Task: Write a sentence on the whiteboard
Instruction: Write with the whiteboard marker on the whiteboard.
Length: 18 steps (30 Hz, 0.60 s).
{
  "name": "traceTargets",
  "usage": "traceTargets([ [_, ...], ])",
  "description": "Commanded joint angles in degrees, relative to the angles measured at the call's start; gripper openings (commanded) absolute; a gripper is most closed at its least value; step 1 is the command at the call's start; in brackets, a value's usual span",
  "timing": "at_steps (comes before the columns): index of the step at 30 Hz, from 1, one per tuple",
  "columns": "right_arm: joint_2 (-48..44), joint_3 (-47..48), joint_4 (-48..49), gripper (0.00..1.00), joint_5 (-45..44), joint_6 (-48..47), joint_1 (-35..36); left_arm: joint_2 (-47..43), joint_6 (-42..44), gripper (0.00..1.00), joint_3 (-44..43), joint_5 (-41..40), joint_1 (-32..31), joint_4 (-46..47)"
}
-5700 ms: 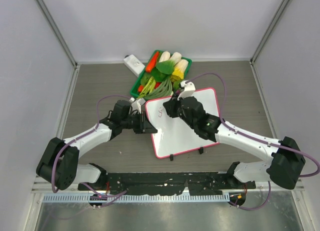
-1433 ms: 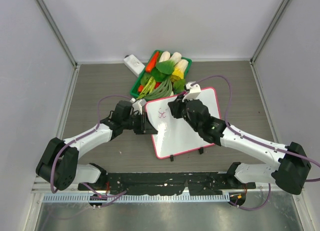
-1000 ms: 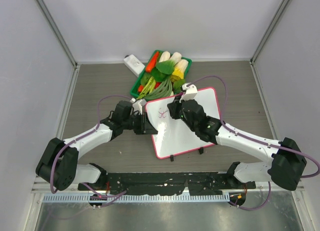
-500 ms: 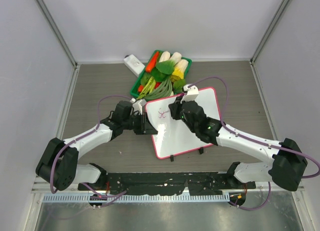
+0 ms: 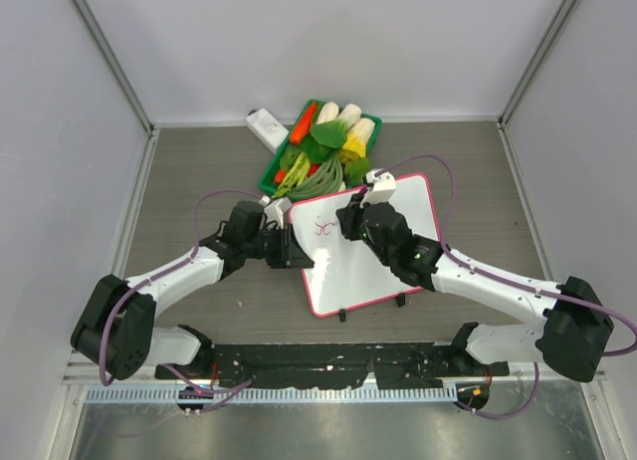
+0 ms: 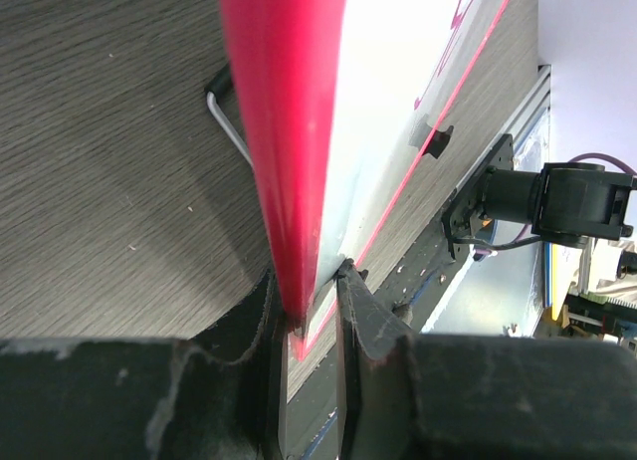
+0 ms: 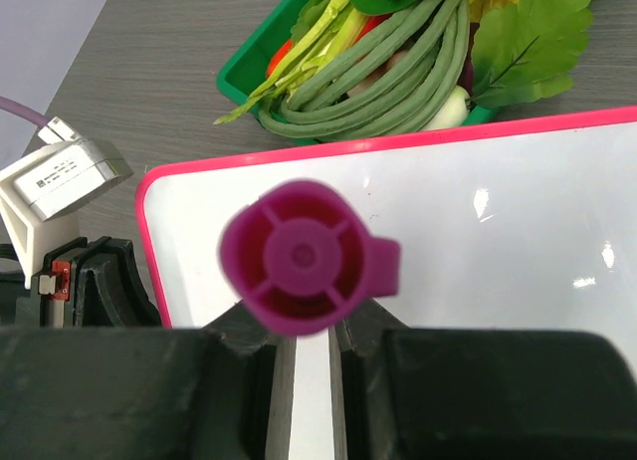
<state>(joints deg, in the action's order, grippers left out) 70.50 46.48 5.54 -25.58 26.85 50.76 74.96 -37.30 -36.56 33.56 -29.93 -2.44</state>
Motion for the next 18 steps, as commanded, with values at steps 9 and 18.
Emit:
traceTargets([
  [9, -1.9, -4.0, -1.2, 0.01, 1.5, 0.7, -0.1, 0.4, 4.6, 0.0, 0.3, -7.8, -1.4, -5.9],
  [18, -1.6, -3.8, -0.2, 0.02, 0.9, 1.0, -0.1, 0.3, 4.6, 0.0, 0.3, -8.1, -1.5, -6.0],
])
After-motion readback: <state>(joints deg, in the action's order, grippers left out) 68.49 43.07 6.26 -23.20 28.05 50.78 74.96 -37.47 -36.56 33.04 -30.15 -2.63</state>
